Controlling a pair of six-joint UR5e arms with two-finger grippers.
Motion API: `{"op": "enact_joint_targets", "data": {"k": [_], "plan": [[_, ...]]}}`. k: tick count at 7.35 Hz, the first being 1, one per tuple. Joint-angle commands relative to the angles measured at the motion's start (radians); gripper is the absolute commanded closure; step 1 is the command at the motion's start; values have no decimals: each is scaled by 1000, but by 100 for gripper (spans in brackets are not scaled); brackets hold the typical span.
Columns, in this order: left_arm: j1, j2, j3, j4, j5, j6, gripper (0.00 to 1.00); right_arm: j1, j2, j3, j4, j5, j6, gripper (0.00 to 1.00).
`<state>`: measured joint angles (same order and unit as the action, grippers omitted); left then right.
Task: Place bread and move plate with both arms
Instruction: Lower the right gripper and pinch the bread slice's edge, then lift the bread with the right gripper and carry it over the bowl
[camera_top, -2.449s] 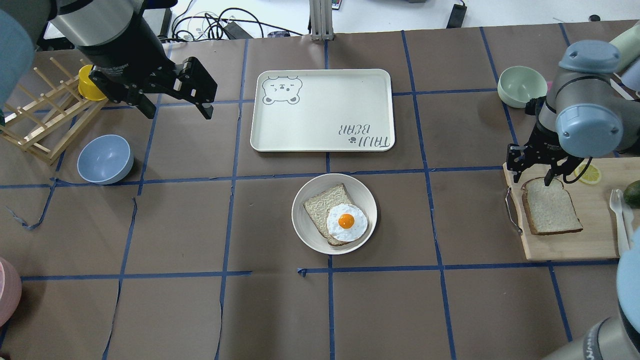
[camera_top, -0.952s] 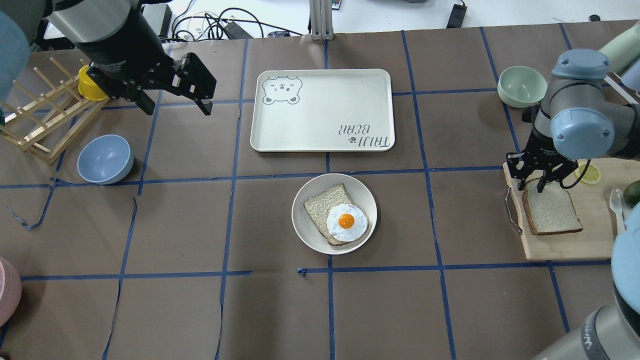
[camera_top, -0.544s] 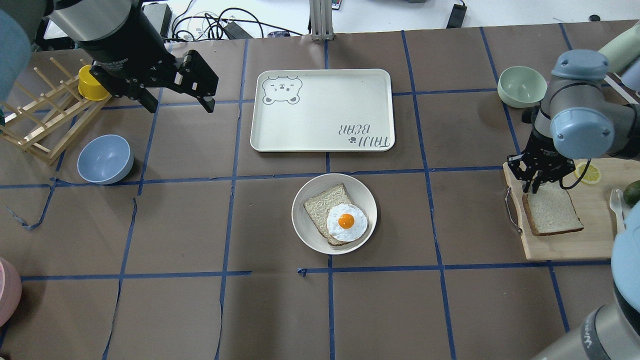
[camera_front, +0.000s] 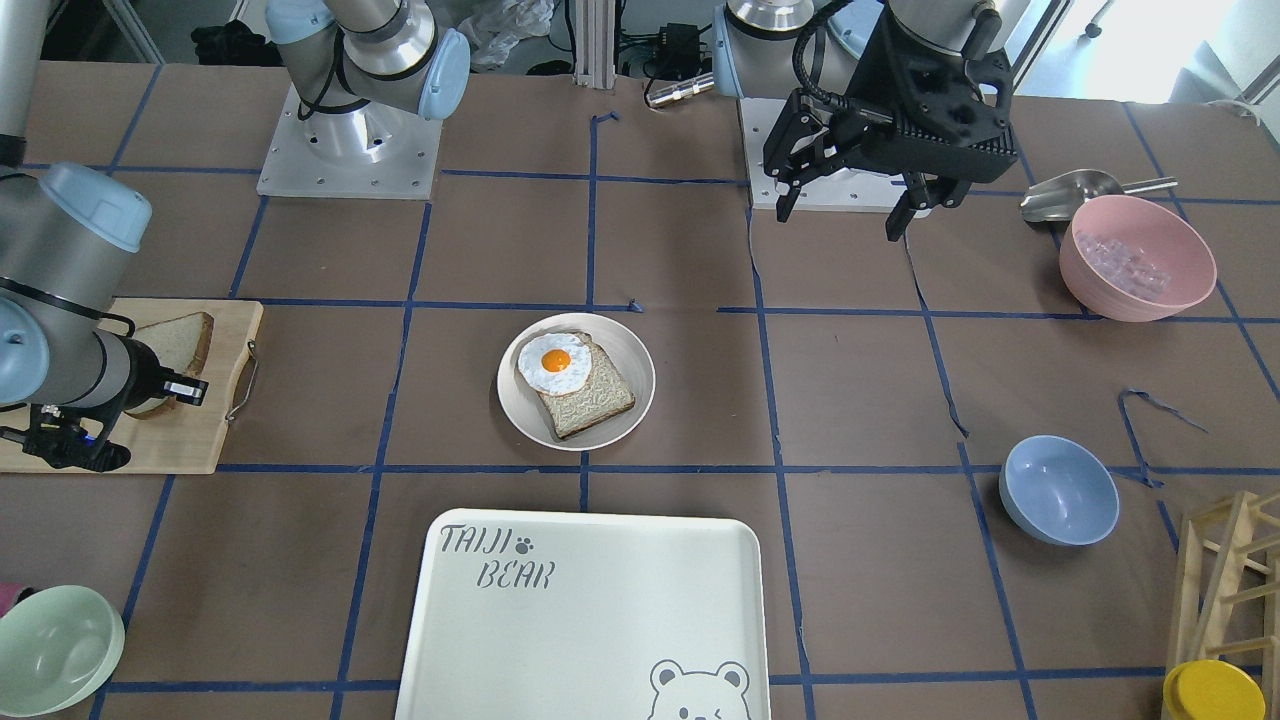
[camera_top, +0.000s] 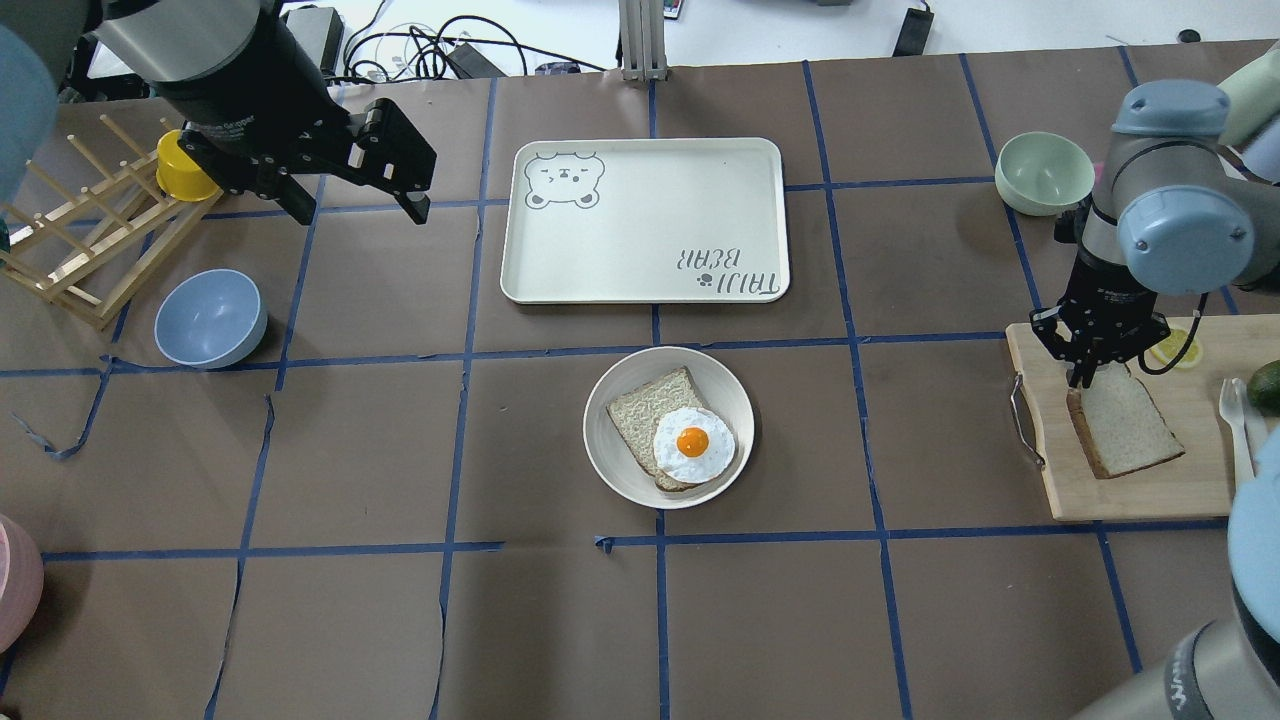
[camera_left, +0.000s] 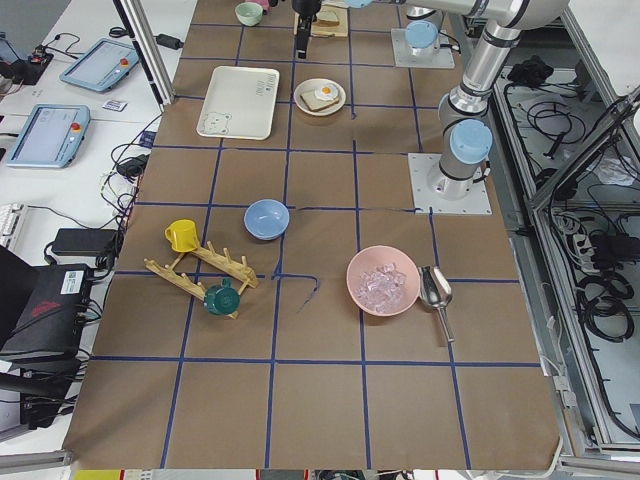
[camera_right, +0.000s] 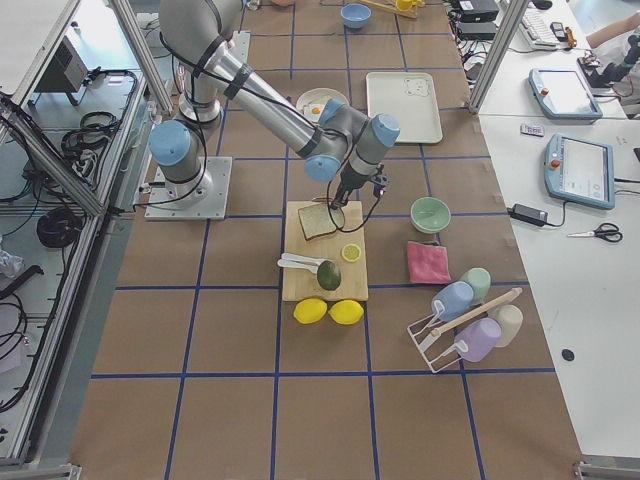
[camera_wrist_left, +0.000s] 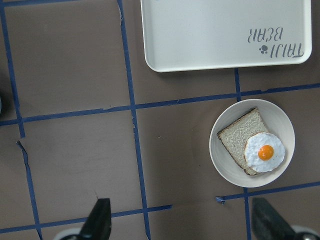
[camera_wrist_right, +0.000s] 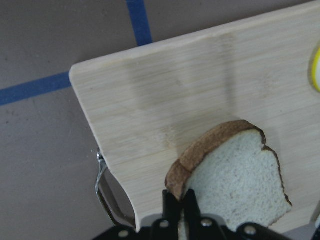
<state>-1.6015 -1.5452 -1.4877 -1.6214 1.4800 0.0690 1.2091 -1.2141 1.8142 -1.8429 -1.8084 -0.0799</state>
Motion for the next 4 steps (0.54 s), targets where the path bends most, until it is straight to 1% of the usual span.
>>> {"op": "enact_joint_targets", "data": {"k": [1,2,3,4], "plan": [[0,0,0,0,0,0,0,9,-54,-77,147,9,2,100],[0,0,0,0,0,0,0,12,-62,-129,201,42,2,100],[0,0,0,0,0,0,0,24,-64,-185,253,49,23,100],[0,0,1,0,-1,0,0,87,-65,-229,298,81,96,100]]}}
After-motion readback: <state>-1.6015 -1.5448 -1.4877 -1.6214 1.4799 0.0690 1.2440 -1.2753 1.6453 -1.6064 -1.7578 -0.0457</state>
